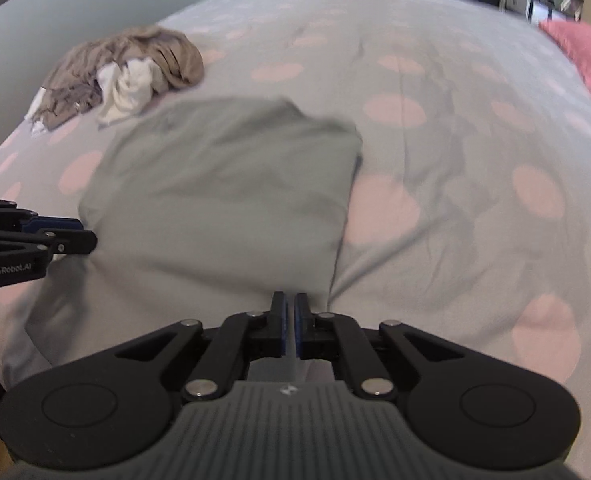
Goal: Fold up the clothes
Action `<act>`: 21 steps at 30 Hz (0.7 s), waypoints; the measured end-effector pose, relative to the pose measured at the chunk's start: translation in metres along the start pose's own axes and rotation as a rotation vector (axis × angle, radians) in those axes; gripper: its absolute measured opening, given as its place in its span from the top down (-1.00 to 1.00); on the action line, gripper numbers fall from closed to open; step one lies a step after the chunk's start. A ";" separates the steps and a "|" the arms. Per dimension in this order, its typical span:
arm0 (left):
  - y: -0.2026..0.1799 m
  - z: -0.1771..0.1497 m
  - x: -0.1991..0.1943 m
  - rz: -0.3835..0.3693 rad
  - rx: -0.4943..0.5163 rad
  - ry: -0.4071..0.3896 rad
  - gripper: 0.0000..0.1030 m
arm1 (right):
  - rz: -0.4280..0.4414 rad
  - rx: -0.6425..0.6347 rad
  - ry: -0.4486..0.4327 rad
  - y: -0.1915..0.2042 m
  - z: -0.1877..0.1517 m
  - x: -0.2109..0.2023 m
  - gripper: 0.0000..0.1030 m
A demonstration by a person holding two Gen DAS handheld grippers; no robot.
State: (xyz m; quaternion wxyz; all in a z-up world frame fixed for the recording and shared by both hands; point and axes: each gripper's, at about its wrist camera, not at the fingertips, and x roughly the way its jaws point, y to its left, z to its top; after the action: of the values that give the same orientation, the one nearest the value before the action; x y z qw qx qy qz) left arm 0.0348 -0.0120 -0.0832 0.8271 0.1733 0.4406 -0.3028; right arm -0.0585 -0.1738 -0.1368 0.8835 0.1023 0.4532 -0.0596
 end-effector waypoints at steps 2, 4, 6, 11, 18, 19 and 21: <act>0.001 -0.002 0.002 0.000 0.001 0.008 0.56 | 0.007 0.009 0.002 -0.004 -0.001 0.002 1.00; 0.003 0.000 0.000 0.002 -0.015 0.015 0.50 | -0.010 0.003 0.003 -0.004 0.000 0.000 1.00; 0.006 0.001 -0.002 0.005 -0.030 0.022 0.44 | -0.032 -0.005 0.001 -0.003 -0.001 -0.002 1.00; 0.002 0.000 -0.015 0.038 -0.028 0.004 0.39 | -0.103 -0.022 -0.002 -0.005 -0.002 -0.012 0.87; -0.014 -0.004 -0.036 0.033 -0.011 -0.062 0.40 | -0.062 -0.034 -0.053 0.008 -0.004 -0.036 0.86; -0.016 -0.005 -0.039 0.017 -0.011 -0.064 0.40 | -0.052 -0.045 -0.059 0.013 -0.006 -0.040 0.86; -0.023 -0.008 -0.043 -0.014 -0.005 -0.063 0.40 | -0.026 -0.064 -0.057 0.022 -0.012 -0.045 0.86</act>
State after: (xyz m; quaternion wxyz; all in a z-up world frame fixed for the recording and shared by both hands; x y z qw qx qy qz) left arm -0.0036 -0.0098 -0.0519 0.8387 0.1587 0.4164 -0.3131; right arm -0.0894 -0.1492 -0.1040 0.8981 0.0662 0.4307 -0.0594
